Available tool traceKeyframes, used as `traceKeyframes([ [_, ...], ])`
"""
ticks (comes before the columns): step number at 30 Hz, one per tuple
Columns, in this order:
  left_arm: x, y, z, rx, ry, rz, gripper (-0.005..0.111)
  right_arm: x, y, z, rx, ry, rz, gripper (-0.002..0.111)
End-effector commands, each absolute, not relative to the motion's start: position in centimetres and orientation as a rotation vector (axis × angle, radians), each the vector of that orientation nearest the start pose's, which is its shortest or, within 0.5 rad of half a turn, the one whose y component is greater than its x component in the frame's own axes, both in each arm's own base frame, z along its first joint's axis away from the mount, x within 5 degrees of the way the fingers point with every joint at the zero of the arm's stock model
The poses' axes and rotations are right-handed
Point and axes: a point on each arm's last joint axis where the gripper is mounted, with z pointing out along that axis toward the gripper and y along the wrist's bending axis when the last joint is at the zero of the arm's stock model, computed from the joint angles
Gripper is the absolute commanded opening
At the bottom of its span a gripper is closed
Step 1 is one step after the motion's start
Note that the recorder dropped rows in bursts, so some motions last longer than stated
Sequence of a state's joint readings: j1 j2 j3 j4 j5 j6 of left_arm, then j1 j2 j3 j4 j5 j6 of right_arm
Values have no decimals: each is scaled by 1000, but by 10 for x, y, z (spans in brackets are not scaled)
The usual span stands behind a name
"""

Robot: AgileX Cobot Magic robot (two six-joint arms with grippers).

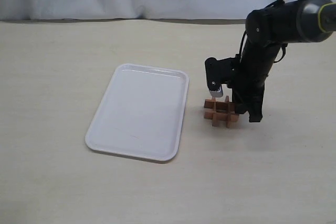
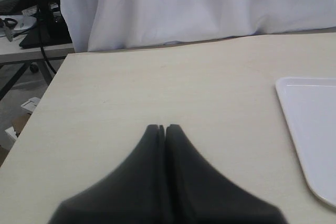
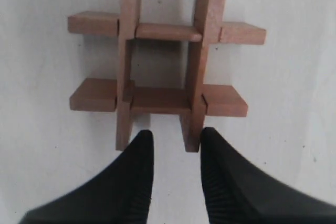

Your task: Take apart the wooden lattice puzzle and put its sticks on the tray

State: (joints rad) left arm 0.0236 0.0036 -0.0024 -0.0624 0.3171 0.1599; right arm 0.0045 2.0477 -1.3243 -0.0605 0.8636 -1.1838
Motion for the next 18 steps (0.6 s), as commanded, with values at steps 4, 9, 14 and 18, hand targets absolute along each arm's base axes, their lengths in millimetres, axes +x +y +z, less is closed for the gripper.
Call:
traceKeyframes([
  [4,54,0,185,82,1791,72,0,389,-4,126,-1694,2579,-144,30],
  [9,54,0,185,82,1791,72,0,388,-5,123,-1659,2615,-144,16],
  [14,54,0,185,82,1791,72,0,387,-6,124,-1678,2628,-150,5],
  [18,54,0,185,82,1791,72,0,385,-6,125,-1688,2641,-137,5],
])
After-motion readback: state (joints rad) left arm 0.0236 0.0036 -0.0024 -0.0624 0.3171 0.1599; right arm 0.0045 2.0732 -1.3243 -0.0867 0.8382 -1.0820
